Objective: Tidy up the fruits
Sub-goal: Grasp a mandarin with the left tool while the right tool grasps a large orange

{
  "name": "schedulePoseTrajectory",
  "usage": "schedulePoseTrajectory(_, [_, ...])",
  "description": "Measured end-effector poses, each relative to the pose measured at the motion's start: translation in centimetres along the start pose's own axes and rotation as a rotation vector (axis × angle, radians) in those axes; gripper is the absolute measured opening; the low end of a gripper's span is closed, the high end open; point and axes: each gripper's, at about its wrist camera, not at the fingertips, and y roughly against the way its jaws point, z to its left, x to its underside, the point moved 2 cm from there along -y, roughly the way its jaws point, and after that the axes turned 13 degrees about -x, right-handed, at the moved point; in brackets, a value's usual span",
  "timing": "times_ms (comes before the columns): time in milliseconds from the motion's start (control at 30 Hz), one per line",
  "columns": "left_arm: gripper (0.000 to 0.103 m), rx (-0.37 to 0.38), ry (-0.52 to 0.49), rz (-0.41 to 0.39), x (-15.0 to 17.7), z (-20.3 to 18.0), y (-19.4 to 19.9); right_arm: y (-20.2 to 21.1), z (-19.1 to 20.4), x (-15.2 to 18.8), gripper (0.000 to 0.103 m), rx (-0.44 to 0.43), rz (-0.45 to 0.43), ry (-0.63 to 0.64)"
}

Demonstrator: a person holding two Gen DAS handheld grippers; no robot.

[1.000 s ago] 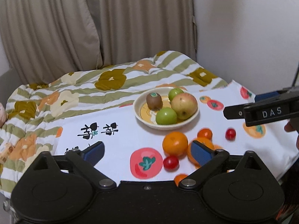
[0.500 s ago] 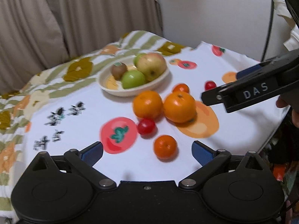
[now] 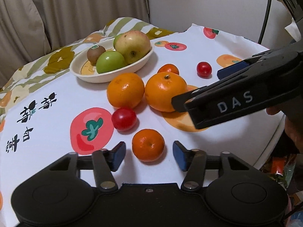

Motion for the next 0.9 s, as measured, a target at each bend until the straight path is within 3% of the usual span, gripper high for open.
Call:
schedulePoseTrajectory(167, [0.041,0.005,0.017,0.003,-0.3,0.0,-0.5,-0.9,0.0,-0.2,0.103,-0.017,0.009,0.009])
schedulePoseTrajectory(400, [0.041,0.013,0.012,0.008,-0.3,0.1,-0.4,-1.5,0.0,-0.6,0.103,-0.030,0.013,0.003])
schedulePoseTrajectory(500, [0.041,0.009,0.016,0.015,-0.2,0.2,-0.3,-2.0,0.0,-0.8,0.096,-0.040,0.028,0.006])
schedulePoseTrajectory(900, [0.040,-0.028,0.051,0.048,0.1,1.5,-0.2,-3.5,0.4,-1.5,0.085,-0.067,0.049,0.030])
